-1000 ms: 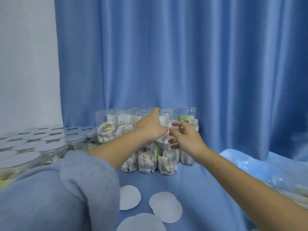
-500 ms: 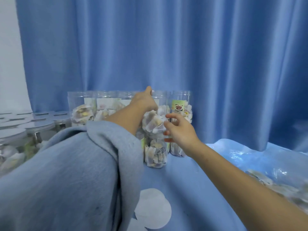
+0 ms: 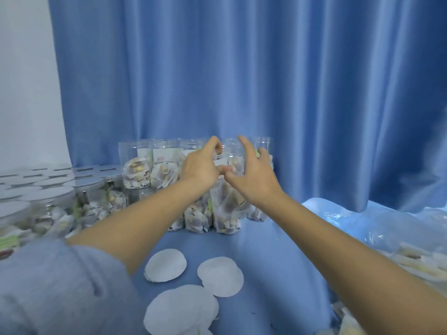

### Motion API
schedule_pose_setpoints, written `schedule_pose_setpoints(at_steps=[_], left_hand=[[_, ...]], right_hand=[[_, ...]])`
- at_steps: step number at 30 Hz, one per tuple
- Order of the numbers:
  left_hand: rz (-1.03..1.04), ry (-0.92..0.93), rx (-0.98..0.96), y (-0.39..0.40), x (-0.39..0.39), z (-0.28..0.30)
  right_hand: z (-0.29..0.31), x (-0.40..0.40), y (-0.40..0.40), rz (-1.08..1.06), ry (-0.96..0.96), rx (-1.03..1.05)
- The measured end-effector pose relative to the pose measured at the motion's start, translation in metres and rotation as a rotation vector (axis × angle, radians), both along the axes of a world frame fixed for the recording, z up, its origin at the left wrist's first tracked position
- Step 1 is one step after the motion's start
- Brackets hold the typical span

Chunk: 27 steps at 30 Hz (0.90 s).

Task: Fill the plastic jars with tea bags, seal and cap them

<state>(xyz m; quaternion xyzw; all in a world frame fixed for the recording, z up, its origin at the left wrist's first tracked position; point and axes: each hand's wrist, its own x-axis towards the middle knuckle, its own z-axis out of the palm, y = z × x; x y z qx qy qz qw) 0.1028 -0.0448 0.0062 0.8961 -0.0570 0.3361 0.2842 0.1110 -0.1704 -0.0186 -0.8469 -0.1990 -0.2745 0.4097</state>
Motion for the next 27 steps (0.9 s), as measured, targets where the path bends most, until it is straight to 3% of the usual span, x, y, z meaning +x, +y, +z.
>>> schedule_pose_setpoints(at_steps=[6, 16, 23, 27], left_hand=[[-0.059, 0.047, -0.06, -0.019, -0.077, -0.013], [-0.087, 0.199, -0.274, -0.06, -0.152, -0.096], [-0.007, 0.156, -0.404, -0.077, -0.18, -0.151], [-0.021, 0.126, -0.629, -0.081, -0.189, -0.174]], right_hand=[[-0.019, -0.061, -0.02, 0.04, -0.002, -0.029], [-0.101, -0.137, -0.057, 0.008, 0.076, -0.097], [-0.15, -0.155, -0.062, 0.067, 0.046, 0.034], [-0.156, -0.158, -0.062, 0.116, 0.065, 0.115]])
